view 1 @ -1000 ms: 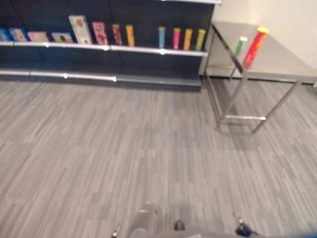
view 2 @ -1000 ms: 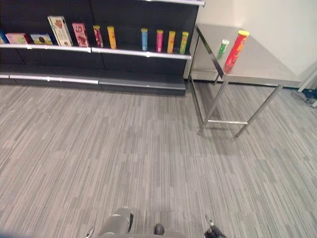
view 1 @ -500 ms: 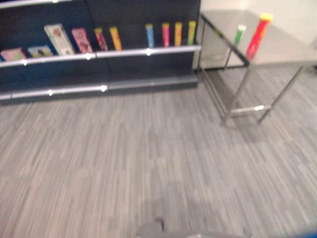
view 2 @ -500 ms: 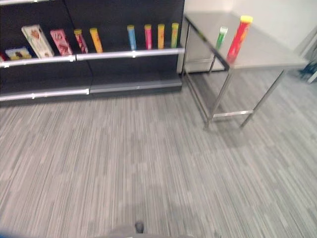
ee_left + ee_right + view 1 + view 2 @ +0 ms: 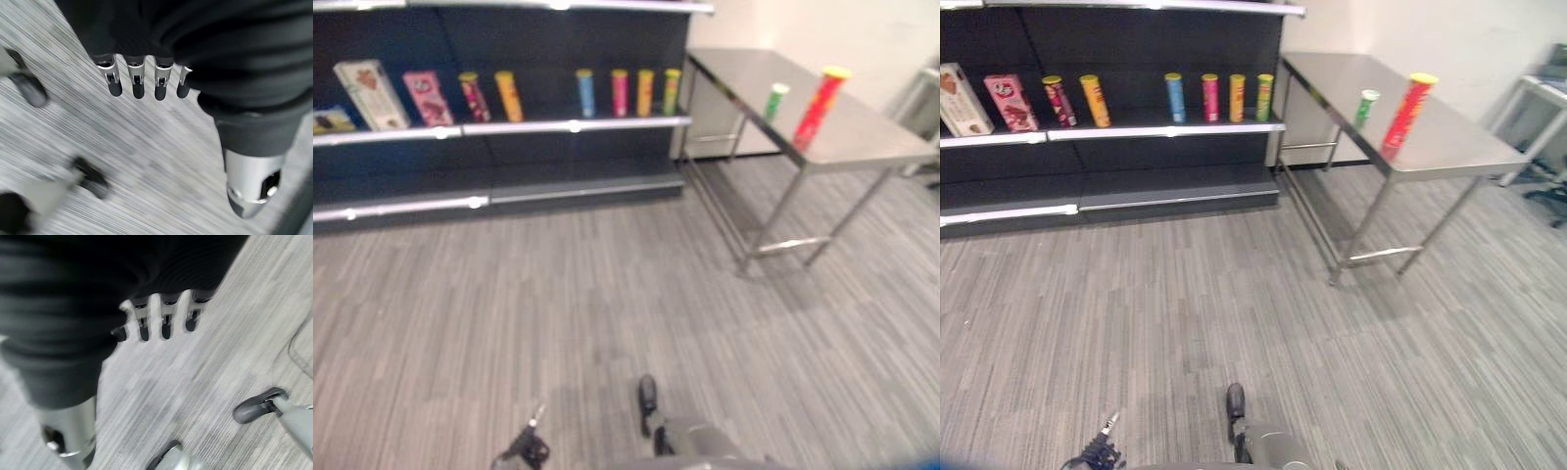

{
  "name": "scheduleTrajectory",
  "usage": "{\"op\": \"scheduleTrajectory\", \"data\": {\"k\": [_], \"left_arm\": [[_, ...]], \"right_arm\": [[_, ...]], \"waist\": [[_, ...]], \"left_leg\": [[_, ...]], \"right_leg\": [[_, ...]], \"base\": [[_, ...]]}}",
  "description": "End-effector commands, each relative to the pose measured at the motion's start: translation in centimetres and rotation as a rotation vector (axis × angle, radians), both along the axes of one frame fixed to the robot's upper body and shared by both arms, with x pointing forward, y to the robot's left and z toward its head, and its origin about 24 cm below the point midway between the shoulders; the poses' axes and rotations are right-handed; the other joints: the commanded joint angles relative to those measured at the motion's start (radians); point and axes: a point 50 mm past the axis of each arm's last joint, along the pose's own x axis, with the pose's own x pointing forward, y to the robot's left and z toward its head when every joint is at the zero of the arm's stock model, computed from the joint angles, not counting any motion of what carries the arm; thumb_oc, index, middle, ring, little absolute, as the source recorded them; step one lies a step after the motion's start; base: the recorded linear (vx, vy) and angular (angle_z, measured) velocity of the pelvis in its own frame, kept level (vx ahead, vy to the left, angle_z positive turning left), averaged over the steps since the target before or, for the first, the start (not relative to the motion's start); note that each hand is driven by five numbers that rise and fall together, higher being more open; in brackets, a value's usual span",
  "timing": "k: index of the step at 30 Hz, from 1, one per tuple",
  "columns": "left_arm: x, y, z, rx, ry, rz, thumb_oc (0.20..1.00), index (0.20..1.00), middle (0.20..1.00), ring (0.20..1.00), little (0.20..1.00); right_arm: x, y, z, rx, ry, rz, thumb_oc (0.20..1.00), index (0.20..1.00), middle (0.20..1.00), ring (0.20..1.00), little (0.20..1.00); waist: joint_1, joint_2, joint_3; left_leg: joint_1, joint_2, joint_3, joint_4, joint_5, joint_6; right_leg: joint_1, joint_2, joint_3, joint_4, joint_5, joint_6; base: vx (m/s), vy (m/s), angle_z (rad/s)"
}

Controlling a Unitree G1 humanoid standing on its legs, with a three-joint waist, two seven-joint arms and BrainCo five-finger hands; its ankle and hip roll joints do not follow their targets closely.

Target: Put the goods on the table back onto the shelves and tidy them up.

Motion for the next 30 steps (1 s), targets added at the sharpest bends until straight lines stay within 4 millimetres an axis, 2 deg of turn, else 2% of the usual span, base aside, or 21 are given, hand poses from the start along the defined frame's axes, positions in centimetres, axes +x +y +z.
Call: {"op": "scheduleTrajectory", "data": {"k": [1,4,5,8,9,10,11,12,13,14,15,16,17,18,20,21,23,27,28,29,30], "left_arm": [[-1.0,-0.7,-0.2,-0.032,0.047,-0.190,1.000,1.000,1.000,1.000,1.000],[-2.6,-1.5,-0.5,-0.059,0.095,-0.205,1.000,1.000,1.000,1.000,1.000],[-2.6,-1.5,-0.5,-0.058,0.095,-0.205,1.000,1.000,1.000,1.000,1.000],[-1.3,-0.5,-0.2,-0.007,0.054,-0.160,1.000,1.000,1.000,1.000,1.000],[-1.3,-0.4,-0.2,-0.007,0.054,-0.160,1.000,1.000,1.000,1.000,1.000],[0.1,-0.1,0.0,0.013,0.007,-0.120,1.000,1.000,1.000,1.000,1.000],[0.1,-0.1,0.0,0.013,0.007,-0.120,1.000,1.000,1.000,1.000,1.000],[1.4,-0.1,0.2,0.019,-0.046,-0.088,1.000,1.000,1.000,1.000,1.000],[1.7,-0.1,0.3,0.016,-0.062,-0.077,1.000,1.000,1.000,1.000,1.000],[1.7,-0.2,0.3,0.009,-0.071,-0.050,1.000,1.000,1.000,1.000,1.000],[1.7,-0.2,0.3,0.009,-0.071,-0.050,1.000,1.000,1.000,1.000,1.000],[1.2,-0.1,0.2,0.003,-0.055,-0.037,1.000,1.000,1.000,1.000,1.000],[1.2,-0.1,0.2,0.003,-0.054,-0.037,1.000,1.000,1.000,1.000,1.000],[0.2,0.1,0.1,0.001,-0.030,0.003,1.000,1.000,1.000,1.000,1.000],[-0.3,0.2,0.0,-0.005,-0.016,0.037,1.000,1.000,1.000,1.000,1.000],[-1.4,0.3,-0.1,-0.005,0.009,0.094,1.000,1.000,1.000,1.000,1.000],[-2.2,0.7,-0.1,-0.003,0.014,0.188,1.000,1.000,1.000,1.000,1.000],[-3.5,1.5,0.0,0.012,0.029,0.297,1.000,1.000,1.000,1.000,1.000],[-3.6,1.9,0.1,0.035,0.035,0.302,1.000,1.000,1.000,1.000,1.000],[-2.3,2.6,0.3,0.065,0.012,0.187,1.000,1.000,1.000,1.000,1.000],[-2.3,2.6,0.3,0.064,0.013,0.186,1.000,1.000,1.000,1.000,1.000]], "right_arm": [[1.7,-0.1,0.2,0.010,-0.006,0.027,1.000,1.000,1.000,1.000,1.000],[3.1,0.0,0.2,0.019,-0.056,0.069,1.000,1.000,1.000,1.000,1.000],[3.1,0.0,0.2,0.019,-0.057,0.069,1.000,1.000,1.000,1.000,1.000],[6.0,-0.3,0.7,-0.010,-0.167,0.104,1.000,1.000,1.000,1.000,1.000],[6.0,-0.3,0.6,-0.009,-0.167,0.104,1.000,1.000,1.000,1.000,1.000],[7.0,-0.9,1.0,-0.045,-0.196,0.102,1.000,1.000,1.000,1.000,1.000],[7.0,-0.9,1.0,-0.045,-0.196,0.102,1.000,1.000,1.000,1.000,1.000],[8.0,-1.3,1.3,-0.068,-0.220,0.099,1.000,1.000,1.000,1.000,1.000],[8.3,-1.4,1.4,-0.074,-0.229,0.100,1.000,1.000,1.000,1.000,1.000],[8.6,-1.6,1.5,-0.086,-0.237,0.098,1.000,1.000,1.000,1.000,1.000],[8.6,-1.6,1.5,-0.086,-0.237,0.097,1.000,1.000,1.000,1.000,1.000],[8.8,-1.5,1.5,-0.084,-0.239,0.111,1.000,1.000,1.000,1.000,1.000],[8.8,-1.5,1.5,-0.084,-0.239,0.111,1.000,1.000,1.000,1.000,1.000],[8.5,-1.3,1.4,-0.089,-0.209,0.148,1.000,1.000,1.000,1.000,1.000],[8.3,-1.2,1.3,-0.089,-0.195,0.168,1.000,1.000,1.000,1.000,1.000],[7.8,-1.0,1.1,-0.089,-0.164,0.202,1.000,1.000,1.000,1.000,1.000],[7.1,-0.9,1.0,-0.075,-0.140,0.206,1.000,1.000,1.000,1.000,1.000],[5.4,-0.6,0.6,-0.048,-0.098,0.184,1.000,1.000,1.000,1.000,1.000],[4.4,-0.4,0.4,-0.034,-0.071,0.154,1.000,1.000,1.000,1.000,1.000],[3.7,0.2,0.2,0.004,-0.082,0.112,1.000,1.000,1.000,1.000,1.000],[3.7,0.2,0.2,0.004,-0.081,0.112,1.000,1.000,1.000,1.000,1.000]], "waist": [[-0.036,-0.017,-0.026],[-0.046,0.038,-0.043],[-0.048,0.034,-0.044],[-0.043,0.052,-0.045],[-0.044,0.048,-0.048],[-0.021,0.030,-0.032],[-0.021,0.030,-0.032],[0.010,-0.009,-0.017],[0.027,-0.025,-0.012],[0.059,-0.034,0.004],[0.059,-0.036,0.003],[0.093,-0.048,0.010],[0.095,-0.051,0.012],[0.137,-0.038,0.018],[0.158,-0.029,0.021],[0.182,-0.029,0.024],[0.195,-0.019,0.020],[0.217,-0.012,-0.031],[0.206,-0.021,-0.043],[0.178,-0.020,-0.049],[0.179,-0.023,-0.051]], "left_leg": [[-0.033,0.000,0.045,-0.018,0.042,-0.074],[-0.019,0.055,0.080,0.057,0.095,-0.110],[-0.023,0.051,0.077,0.058,0.098,-0.110],[-0.145,0.066,0.141,0.369,0.315,-0.227],[-0.149,0.062,0.139,0.368,0.319,-0.226],[-0.259,0.051,0.176,0.606,0.392,-0.237],[-0.260,0.051,0.175,0.606,0.392,-0.237],[-0.392,0.029,0.226,0.729,0.334,-0.166],[-0.448,0.018,0.244,0.735,0.289,-0.140],[-0.508,0.015,0.262,0.723,0.213,-0.112],[-0.509,0.013,0.263,0.720,0.216,-0.111],[-0.565,0.014,0.252,0.535,0.179,-0.104],[-0.556,0.013,0.254,0.527,0.181,-0.103],[-0.592,0.021,0.183,0.238,0.281,-0.127],[-0.610,0.031,0.130,0.119,0.323,-0.137],[-0.655,0.034,0.054,0.033,0.351,-0.155],[-0.706,0.040,0.025,-0.006,0.381,-0.180],[-0.649,0.065,0.070,0.064,0.429,-0.173],[-0.636,0.052,0.096,0.083,0.422,-0.167],[-0.544,0.041,0.151,0.040,0.396,-0.139],[-0.541,0.040,0.153,0.036,0.391,-0.139]], "right_leg": [[0.100,-0.048,0.050,-0.121,0.099,0.048],[0.110,-0.004,0.071,-0.027,0.055,0.022],[0.108,-0.009,0.072,-0.029,0.057,0.023],[0.199,-0.015,0.093,-0.041,0.023,-0.001],[0.196,-0.019,0.093,-0.042,0.024,0.000],[0.247,-0.032,0.124,-0.054,-0.002,-0.029],[0.246,-0.032,0.124,-0.054,-0.002,-0.029],[0.318,-0.063,0.164,-0.084,-0.018,-0.042],[0.342,-0.077,0.179,-0.093,-0.023,-0.041],[0.383,-0.083,0.198,-0.111,-0.029,-0.035],[0.381,-0.085,0.199,-0.112,-0.028,-0.034],[0.414,-0.098,0.212,-0.122,-0.044,-0.021],[0.419,-0.101,0.213,-0.123,-0.046,-0.020],[0.471,-0.081,0.239,-0.141,-0.081,-0.022],[0.499,-0.071,0.258,-0.144,-0.103,-0.027],[0.535,-0.065,0.301,-0.142,-0.133,-0.031],[0.569,-0.068,0.343,-0.116,-0.165,-0.029],[0.619,-0.159,0.417,-0.070,-0.197,0.006],[0.611,-0.197,0.407,-0.038,-0.163,0.027],[0.501,-0.249,0.407,0.158,0.027,0.051],[0.502,-0.251,0.406,0.159,0.023,0.048]], "base": [[0.54,-0.048,0.74],[0.46,-0.023,0.36],[0.34,-0.010,-0.07],[0.43,0.007,-0.08],[0.34,-0.023,-0.02],[0.21,-0.021,-0.04],[0.49,-0.082,-0.15],[0.40,-0.060,-0.26],[0.54,-0.036,-0.25],[0.27,0.026,-0.15],[0.36,0.098,-0.57],[0.23,0.073,-0.72],[0.51,0.195,-0.78],[0.45,0.178,-0.28],[0.40,0.150,-0.33],[0.34,0.124,-0.60],[0.51,0.254,-0.82],[0.54,0.455,-1.33],[0.73,0.691,-1.26],[0.55,0.482,-1.25],[0.51,0.567,-1.26]]}}
